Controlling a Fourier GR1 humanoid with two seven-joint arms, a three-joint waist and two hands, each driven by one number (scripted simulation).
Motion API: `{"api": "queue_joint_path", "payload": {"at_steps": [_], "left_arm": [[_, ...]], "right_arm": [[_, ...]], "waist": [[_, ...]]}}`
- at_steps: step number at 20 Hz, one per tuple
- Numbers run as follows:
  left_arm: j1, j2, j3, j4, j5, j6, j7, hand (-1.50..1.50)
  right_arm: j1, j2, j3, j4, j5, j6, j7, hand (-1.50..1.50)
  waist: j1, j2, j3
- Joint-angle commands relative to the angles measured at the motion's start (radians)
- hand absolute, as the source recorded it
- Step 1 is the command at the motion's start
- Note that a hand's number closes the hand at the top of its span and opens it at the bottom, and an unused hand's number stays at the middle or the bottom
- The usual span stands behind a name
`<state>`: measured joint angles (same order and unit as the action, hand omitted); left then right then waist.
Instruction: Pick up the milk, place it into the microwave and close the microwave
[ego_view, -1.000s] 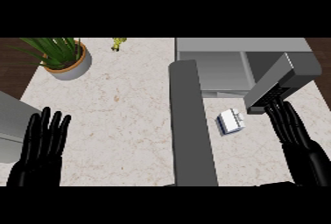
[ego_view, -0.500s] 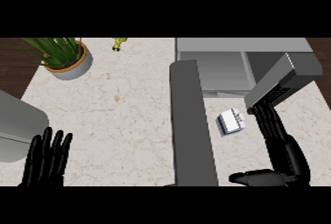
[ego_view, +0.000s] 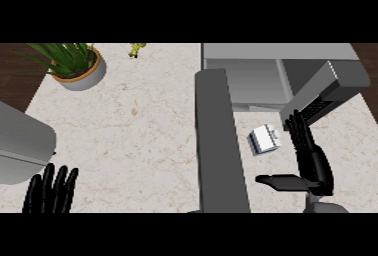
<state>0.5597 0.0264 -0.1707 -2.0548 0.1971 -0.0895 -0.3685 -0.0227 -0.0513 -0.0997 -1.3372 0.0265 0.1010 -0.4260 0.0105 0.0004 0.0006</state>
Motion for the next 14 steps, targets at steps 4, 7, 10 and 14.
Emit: {"api": "queue_joint_path", "payload": {"at_steps": [4, 7, 10, 14], "left_arm": [[0.068, 0.013, -0.025, -0.063, -0.008, -0.001, 0.014, -1.5], [0.07, -0.022, -0.059, 0.036, -0.051, -0.001, -0.097, -1.5], [0.052, 0.017, 0.007, 0.014, 0.029, -0.03, -0.057, -1.5], [0.066, 0.043, 0.057, 0.031, 0.061, -0.065, -0.102, -1.5]], "right_arm": [[-0.149, -0.014, -0.079, 0.358, 0.038, -0.069, -0.208, -1.5], [-0.122, -0.025, -0.081, 0.427, 0.037, -0.055, -0.293, -1.5], [-0.168, -0.027, -0.072, 0.517, 0.061, -0.071, -0.34, -1.5], [-0.264, -0.069, -0.143, 0.78, 0.043, -0.046, -0.516, -1.5]], "waist": [[0.004, 0.001, 0.0], [0.0, 0.0, 0.0], [-0.002, 0.0, 0.0], [0.008, 0.003, 0.001]]}}
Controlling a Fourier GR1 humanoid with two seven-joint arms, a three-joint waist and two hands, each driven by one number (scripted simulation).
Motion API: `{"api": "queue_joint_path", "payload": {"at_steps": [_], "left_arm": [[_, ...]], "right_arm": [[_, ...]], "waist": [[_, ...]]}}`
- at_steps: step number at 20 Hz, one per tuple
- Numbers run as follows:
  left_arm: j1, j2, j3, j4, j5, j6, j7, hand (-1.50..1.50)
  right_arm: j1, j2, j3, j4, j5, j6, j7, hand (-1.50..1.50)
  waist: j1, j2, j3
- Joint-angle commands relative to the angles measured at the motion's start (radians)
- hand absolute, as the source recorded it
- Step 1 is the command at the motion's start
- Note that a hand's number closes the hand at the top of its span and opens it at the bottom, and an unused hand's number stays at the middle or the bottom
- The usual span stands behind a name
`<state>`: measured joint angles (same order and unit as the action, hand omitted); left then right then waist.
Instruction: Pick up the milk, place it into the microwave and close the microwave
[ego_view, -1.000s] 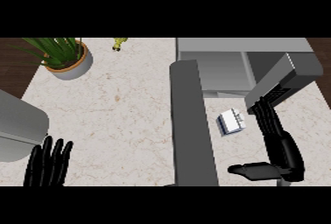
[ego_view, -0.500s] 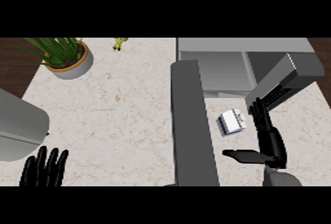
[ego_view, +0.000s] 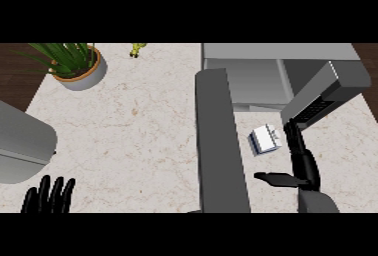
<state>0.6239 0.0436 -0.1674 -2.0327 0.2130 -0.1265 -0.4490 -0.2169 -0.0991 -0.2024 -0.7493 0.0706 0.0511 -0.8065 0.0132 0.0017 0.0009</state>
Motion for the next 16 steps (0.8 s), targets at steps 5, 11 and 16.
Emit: {"api": "queue_joint_path", "payload": {"at_steps": [5, 11, 16], "left_arm": [[-0.018, -0.017, -0.039, -0.009, -0.023, 0.026, 0.032, -1.5], [0.012, 0.019, 0.024, 0.008, 0.017, -0.017, -0.035, -1.5], [0.043, 0.03, 0.02, 0.036, 0.042, -0.056, -0.066, -1.5]], "right_arm": [[-0.117, -0.011, -0.023, 0.254, 0.015, -0.034, -0.153, -1.5], [-0.189, -0.09, -0.044, 0.386, 0.024, 0.011, -0.237, -1.5], [-0.252, -0.045, -0.051, 0.48, 0.036, 0.0, -0.311, -1.5]], "waist": [[-0.003, -0.001, 0.0], [0.0, 0.0, 0.0], [0.015, 0.005, 0.002]]}}
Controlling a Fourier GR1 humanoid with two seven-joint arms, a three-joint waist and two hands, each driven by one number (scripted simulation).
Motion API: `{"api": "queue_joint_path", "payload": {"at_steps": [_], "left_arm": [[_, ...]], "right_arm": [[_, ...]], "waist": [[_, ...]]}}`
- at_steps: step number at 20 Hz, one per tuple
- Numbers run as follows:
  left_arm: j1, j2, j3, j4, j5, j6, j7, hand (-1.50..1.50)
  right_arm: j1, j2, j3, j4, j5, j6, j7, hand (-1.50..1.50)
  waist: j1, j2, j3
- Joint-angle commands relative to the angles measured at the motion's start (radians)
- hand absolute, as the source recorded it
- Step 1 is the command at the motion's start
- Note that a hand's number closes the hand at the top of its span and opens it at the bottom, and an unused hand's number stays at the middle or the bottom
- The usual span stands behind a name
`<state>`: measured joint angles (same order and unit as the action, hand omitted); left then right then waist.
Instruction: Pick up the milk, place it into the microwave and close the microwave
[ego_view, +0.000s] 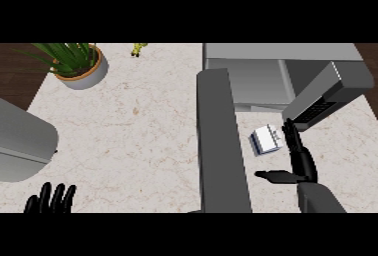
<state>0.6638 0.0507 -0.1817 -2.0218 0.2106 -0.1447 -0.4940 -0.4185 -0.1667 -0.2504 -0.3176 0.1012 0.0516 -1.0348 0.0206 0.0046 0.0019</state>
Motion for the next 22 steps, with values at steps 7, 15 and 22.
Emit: {"api": "queue_joint_path", "payload": {"at_steps": [7, 15, 22], "left_arm": [[0.053, 0.003, -0.021, 0.006, -0.004, -0.013, -0.046, -1.5], [0.05, 0.014, -0.035, 0.03, -0.006, -0.037, -0.077, -1.5], [0.036, 0.034, 0.008, 0.031, 0.025, -0.052, -0.074, -1.5]], "right_arm": [[-0.088, 0.015, -0.019, 0.104, -0.005, 0.021, -0.061, -1.5], [-0.096, 0.015, -0.064, 0.121, -0.029, -0.071, -0.099, 1.5], [-0.142, 0.041, -0.054, 0.113, 0.008, -0.23, -0.079, 1.5]], "waist": [[0.005, 0.001, 0.0], [0.011, 0.005, 0.001], [0.01, 0.004, 0.001]]}}
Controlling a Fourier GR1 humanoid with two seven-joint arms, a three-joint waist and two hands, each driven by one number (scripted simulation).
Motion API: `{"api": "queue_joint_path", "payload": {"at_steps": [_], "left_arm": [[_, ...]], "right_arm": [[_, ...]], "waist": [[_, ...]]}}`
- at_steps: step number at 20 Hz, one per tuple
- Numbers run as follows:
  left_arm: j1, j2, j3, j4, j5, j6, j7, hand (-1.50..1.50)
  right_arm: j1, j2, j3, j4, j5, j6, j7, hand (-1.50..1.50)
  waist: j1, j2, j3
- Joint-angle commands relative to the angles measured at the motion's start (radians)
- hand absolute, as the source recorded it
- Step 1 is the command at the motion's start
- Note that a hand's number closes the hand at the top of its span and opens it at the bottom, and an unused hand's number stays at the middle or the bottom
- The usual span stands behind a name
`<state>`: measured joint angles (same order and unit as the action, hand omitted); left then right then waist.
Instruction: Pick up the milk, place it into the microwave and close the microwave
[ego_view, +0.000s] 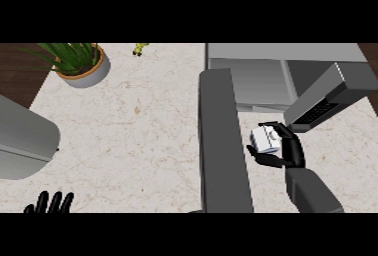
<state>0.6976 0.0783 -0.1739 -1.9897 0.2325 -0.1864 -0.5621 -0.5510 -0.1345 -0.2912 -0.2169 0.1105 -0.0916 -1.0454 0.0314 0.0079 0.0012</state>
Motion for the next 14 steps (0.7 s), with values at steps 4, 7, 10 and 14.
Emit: {"api": "queue_joint_path", "payload": {"at_steps": [4, 7, 10, 14], "left_arm": [[0.02, -0.011, -0.014, 0.024, -0.015, 0.002, -0.023, -1.5], [-0.031, -0.021, -0.027, 0.032, -0.014, 0.011, 0.009, -1.5], [0.018, -0.011, -0.035, -0.036, -0.017, 0.022, 0.033, -1.5], [0.035, 0.028, 0.009, -0.026, 0.021, -0.024, 0.002, -1.5]], "right_arm": [[-0.046, -0.006, -0.043, 0.009, -0.02, -0.085, -0.063, 1.5], [-0.042, 0.027, -0.045, -0.012, -0.029, -0.027, -0.127, 1.5], [-0.024, 0.023, -0.064, -0.011, -0.043, -0.042, -0.141, 1.5], [-0.003, -0.024, -0.106, -0.003, -0.071, -0.034, -0.155, 1.5]], "waist": [[0.004, 0.003, 0.002], [0.001, 0.004, 0.002], [-0.001, 0.001, 0.002], [0.01, 0.006, 0.003]]}}
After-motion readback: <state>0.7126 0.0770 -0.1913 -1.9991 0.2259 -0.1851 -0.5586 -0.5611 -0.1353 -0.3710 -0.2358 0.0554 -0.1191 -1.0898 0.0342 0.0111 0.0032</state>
